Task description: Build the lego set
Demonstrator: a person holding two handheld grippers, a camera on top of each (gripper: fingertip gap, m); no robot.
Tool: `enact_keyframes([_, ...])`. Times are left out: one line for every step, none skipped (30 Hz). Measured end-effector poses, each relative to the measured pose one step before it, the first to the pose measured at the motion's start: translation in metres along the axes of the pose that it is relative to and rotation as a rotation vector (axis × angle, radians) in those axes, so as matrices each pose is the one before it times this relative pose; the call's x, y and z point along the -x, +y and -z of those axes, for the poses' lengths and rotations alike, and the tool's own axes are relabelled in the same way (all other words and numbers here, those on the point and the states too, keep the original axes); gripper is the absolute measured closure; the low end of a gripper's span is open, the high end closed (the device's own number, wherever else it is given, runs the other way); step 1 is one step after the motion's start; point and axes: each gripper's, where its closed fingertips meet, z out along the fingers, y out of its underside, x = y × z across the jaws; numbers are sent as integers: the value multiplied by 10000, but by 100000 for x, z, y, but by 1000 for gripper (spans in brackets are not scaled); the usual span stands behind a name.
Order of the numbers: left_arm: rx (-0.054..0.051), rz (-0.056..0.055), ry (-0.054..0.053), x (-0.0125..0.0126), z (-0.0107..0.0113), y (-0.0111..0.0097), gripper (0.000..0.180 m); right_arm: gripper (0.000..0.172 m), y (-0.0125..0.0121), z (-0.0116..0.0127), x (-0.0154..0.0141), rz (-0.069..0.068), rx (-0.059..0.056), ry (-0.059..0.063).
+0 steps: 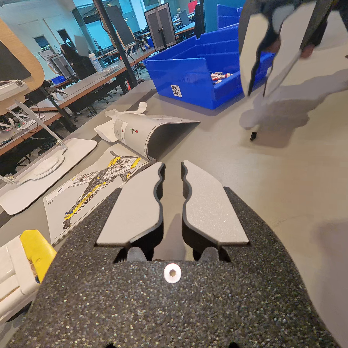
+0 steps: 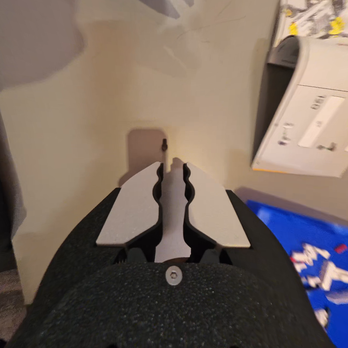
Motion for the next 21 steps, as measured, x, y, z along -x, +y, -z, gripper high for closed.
enact_keyframes([22,-8,-13,3,-25,23,164,152,231,1605,-662,-70,-115,331])
enact_keyframes([23,-13,-9,0,-24,25,164,152,337,1613,-969,-101,-75,415])
enact_keyframes([22,-12,-9,-1,-25,23,164,152,493,1457,-1194,-136,8,427])
enact_keyframes([17,-12,-10,-2,-21,28,164,152,689,1207,-1368,-156,105,409])
enact_keyframes([14,-18,-11,6,-30,12,164,152,820,900,-1563,-185,178,423])
enact_keyframes([14,-18,-17,2,-32,19,164,152,828,644,-1677,-232,188,419])
enact_keyframes([16,-24,-16,-3,-28,9,164,152,676,411,-1624,-269,121,355])
enact_keyframes([24,-25,-18,-2,-44,24,164,152,507,263,-1468,-274,39,275])
enact_keyframes([28,-20,-20,7,-32,34,164,152,401,153,-1341,-239,6,248])
enact_keyframes([24,-14,-22,6,-25,31,165,152,439,28,-1285,-185,55,288])
enact_keyframes([6,-5,-24,25,-5,3,165,151,545,-114,-1189,-126,145,293])
enact_keyframes([-11,7,-25,37,11,-7,165,151,588,-207,-1008,-88,191,224])
enact_keyframes([-13,18,-14,26,12,-15,165,151,553,-285,-921,-79,188,174])
enact_keyframes([2,32,-5,47,-7,-1,165,151,454,-315,-805,-96,132,99])
enact_keyframes([18,39,2,30,-17,23,165,151,332,-350,-711,-126,69,22])
enact_keyframes([18,37,6,36,-27,24,165,151,181,-362,-702,-160,-13,23])
enact_keyframes([5,30,4,34,-7,11,165,151,13,-359,-631,-200,-121,-3])
enact_keyframes([2,30,6,24,-6,-5,165,152,-63,-401,-433,-216,-152,-70])
enact_keyframes([-6,25,20,7,5,-1,165,152,29,-467,-184,-155,-61,-147])
enact_keyframes([-21,17,27,-15,15,-21,165,152,252,-453,-43,-22,81,-119])
enact_keyframes([-9,20,32,-15,14,-5,165,151,278,-366,-153,59,95,59])
